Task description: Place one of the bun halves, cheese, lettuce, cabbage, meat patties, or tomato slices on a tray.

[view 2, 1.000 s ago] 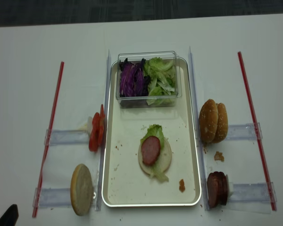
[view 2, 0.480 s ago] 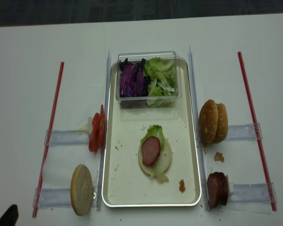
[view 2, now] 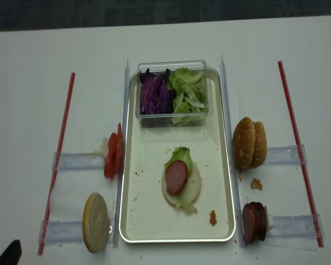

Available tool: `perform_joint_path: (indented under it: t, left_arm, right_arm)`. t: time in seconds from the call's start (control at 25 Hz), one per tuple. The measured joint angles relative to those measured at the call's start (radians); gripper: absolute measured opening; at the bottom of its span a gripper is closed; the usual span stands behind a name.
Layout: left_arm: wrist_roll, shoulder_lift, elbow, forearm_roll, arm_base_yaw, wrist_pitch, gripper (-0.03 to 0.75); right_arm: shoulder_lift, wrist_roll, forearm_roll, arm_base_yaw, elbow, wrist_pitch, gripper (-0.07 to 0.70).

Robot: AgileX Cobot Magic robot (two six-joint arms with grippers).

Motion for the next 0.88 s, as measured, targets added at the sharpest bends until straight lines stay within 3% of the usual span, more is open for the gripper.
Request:
perform_joint_path:
  t: [0.28,0.48,0.88]
  left_arm:
    - [0.0,0.0,0.0,0.0,0.0,0.0,0.474]
    - [0.0,0.0,0.0,0.0,0.0,0.0,0.474]
    - [0.0,0.0,0.0,0.0,0.0,0.0,0.474]
  right_arm:
    - [-0.028,0.0,-0.002,0.0,0.002,0.024,0.412]
    - [-0.03,0.0,0.046,0.0,0.078,0.025,0.412]
    - [-0.03,-0.072,0.063,0.0,0.126,-0.112,0.412]
